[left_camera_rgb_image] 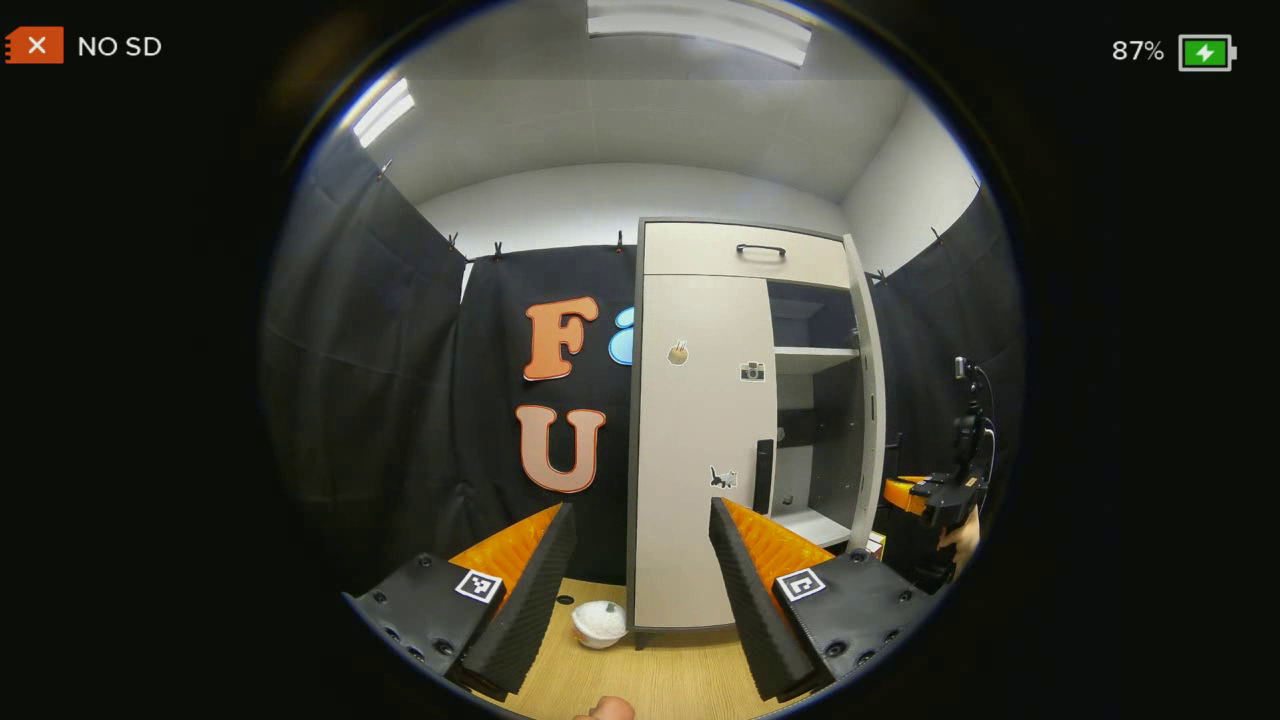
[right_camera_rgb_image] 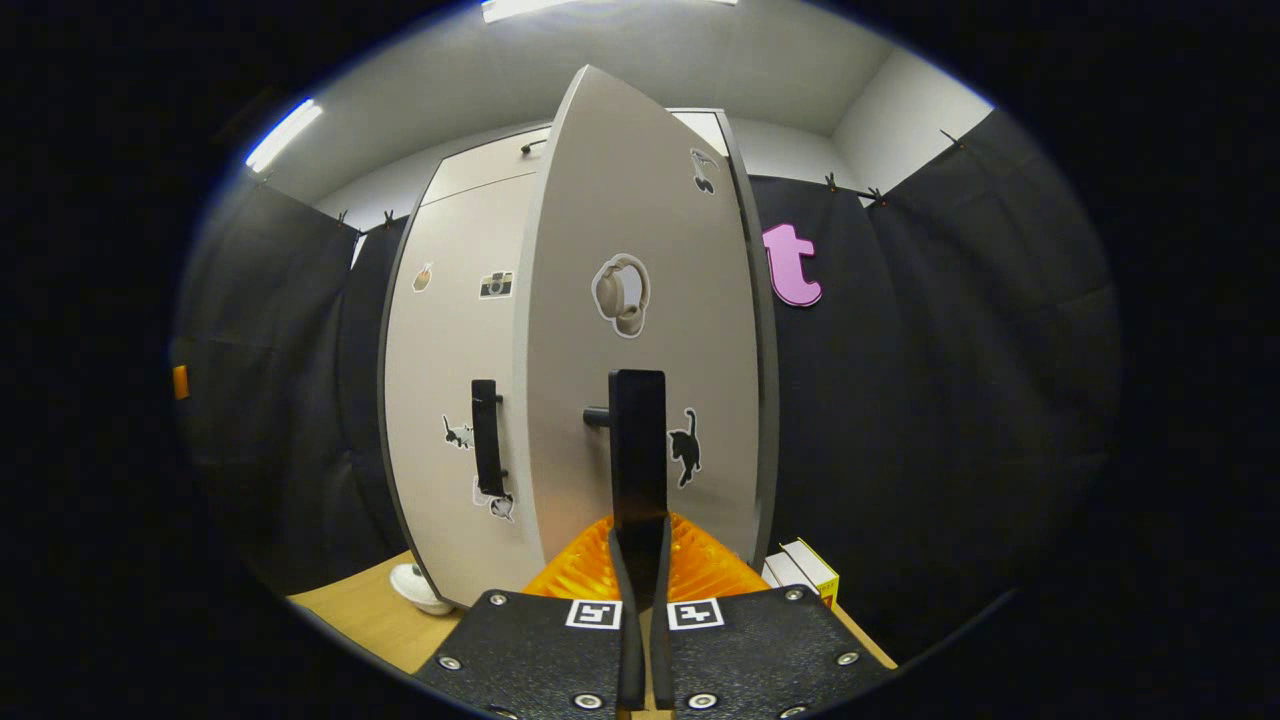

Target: Open the right door of the double-door shoe cabinet with the right hand, and open the left door with the left hand.

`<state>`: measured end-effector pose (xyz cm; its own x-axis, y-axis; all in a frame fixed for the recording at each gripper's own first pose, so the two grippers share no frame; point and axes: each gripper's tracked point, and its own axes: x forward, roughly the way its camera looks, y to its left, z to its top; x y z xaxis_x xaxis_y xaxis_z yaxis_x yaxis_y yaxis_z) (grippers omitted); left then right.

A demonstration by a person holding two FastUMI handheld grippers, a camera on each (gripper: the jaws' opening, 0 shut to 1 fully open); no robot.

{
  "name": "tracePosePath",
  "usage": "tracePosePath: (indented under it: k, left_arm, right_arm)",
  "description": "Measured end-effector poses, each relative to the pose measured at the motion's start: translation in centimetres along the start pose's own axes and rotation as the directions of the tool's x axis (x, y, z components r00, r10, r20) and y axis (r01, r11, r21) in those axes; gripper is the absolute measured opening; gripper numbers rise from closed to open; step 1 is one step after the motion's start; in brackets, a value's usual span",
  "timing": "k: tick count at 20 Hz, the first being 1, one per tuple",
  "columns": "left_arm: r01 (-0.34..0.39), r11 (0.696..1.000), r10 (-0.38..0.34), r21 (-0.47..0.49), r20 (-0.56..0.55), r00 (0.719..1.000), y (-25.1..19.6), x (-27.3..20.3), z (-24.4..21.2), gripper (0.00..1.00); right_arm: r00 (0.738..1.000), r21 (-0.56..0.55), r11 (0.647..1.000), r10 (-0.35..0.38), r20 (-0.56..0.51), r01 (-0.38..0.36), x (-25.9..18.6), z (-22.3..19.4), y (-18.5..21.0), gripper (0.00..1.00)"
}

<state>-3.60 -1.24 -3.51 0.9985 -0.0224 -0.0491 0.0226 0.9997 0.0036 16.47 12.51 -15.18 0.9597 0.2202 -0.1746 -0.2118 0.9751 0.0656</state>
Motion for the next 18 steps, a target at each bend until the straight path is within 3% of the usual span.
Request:
tracePosePath:
  k: [6, 18]
  left_arm:
    - [0.01, 1.0, -0.01, 0.003, -0.009, 1.0, -0.4, -0.2, -0.3, 0.81]
    - [0.019, 1.0, -0.019, 0.014, -0.019, 1.0, -2.6, 1.0, -1.1, 0.81]
  right_arm:
    - [0.996, -0.019, 0.996, -0.084, 0.012, 0.084, -0.8, 0.2, -2.1, 0.0]
    - [0.987, -0.029, 0.987, -0.158, 0.031, 0.159, -1.4, 0.5, -5.8, 0.0]
